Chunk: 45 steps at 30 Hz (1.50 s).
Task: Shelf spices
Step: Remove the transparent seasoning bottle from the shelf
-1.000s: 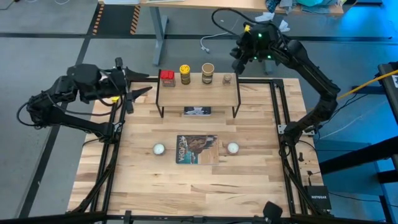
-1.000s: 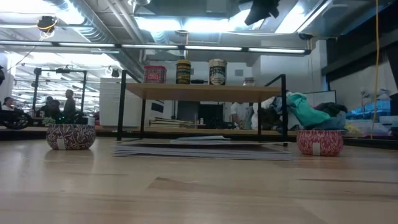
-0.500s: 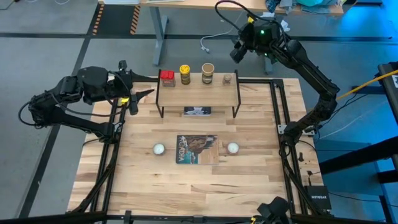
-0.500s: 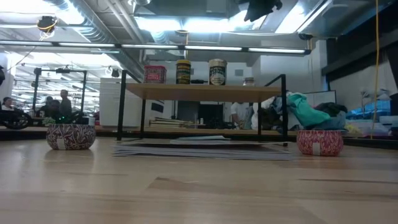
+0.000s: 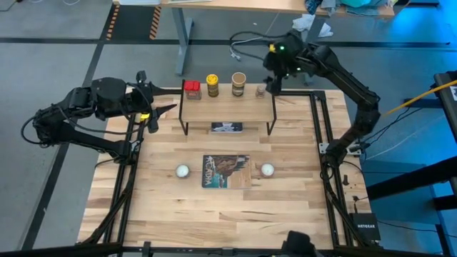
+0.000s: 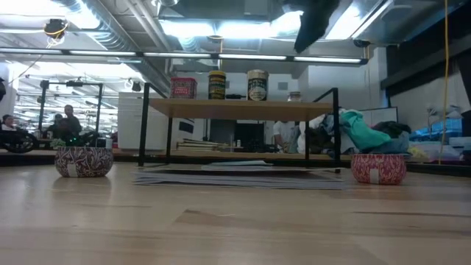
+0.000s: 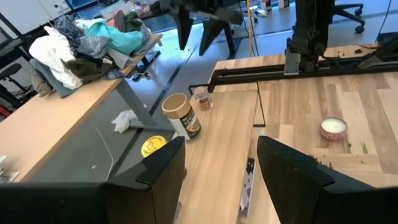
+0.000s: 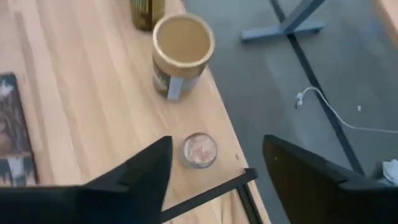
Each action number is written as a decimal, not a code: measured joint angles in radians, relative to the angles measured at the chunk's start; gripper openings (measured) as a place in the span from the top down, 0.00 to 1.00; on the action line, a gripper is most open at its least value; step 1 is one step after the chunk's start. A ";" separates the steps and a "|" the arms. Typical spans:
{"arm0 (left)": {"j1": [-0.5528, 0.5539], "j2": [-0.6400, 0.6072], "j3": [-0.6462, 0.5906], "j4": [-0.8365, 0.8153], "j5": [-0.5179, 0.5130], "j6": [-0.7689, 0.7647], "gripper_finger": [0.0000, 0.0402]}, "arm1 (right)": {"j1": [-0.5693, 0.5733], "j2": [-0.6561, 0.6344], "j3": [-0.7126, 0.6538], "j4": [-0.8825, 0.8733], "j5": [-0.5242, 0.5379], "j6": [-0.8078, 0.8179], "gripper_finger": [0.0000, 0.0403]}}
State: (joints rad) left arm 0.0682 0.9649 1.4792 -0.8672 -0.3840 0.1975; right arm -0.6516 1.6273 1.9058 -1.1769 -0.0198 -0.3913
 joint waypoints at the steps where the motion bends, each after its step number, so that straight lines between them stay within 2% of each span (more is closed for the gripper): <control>1: 0.000 0.000 0.000 -0.003 0.000 -0.004 0.51 | 0.007 0.011 0.000 -0.005 0.011 -0.009 0.28; 6: 0.000 0.000 0.000 -0.048 0.000 -0.038 0.51 | 0.010 0.057 0.000 -0.004 0.061 -0.044 0.09; 10: 0.000 0.000 0.000 -0.090 0.000 -0.062 0.51 | 0.010 0.084 -0.005 -0.035 0.019 -0.034 0.02; 19: 0.000 0.000 0.000 -0.102 0.000 -0.078 0.51 | 0.002 0.146 -0.037 -0.049 0.008 -0.027 0.03; 24: 0.000 0.000 0.000 -0.116 0.000 -0.092 0.51 | 0.002 0.191 -0.037 -0.047 0.046 -0.026 0.03; 37: 0.000 0.000 0.000 -0.149 0.000 -0.088 0.51 | -0.030 0.242 -0.036 -0.042 0.062 -0.025 0.03; 45: 0.000 0.000 0.000 -0.148 0.000 -0.081 0.51 | -0.064 0.242 -0.036 -0.048 0.013 -0.024 0.03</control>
State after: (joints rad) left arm 0.0683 0.9649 1.4792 -1.0149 -0.3840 0.1164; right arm -0.7158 1.8690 1.8698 -1.2249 -0.0072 -0.4156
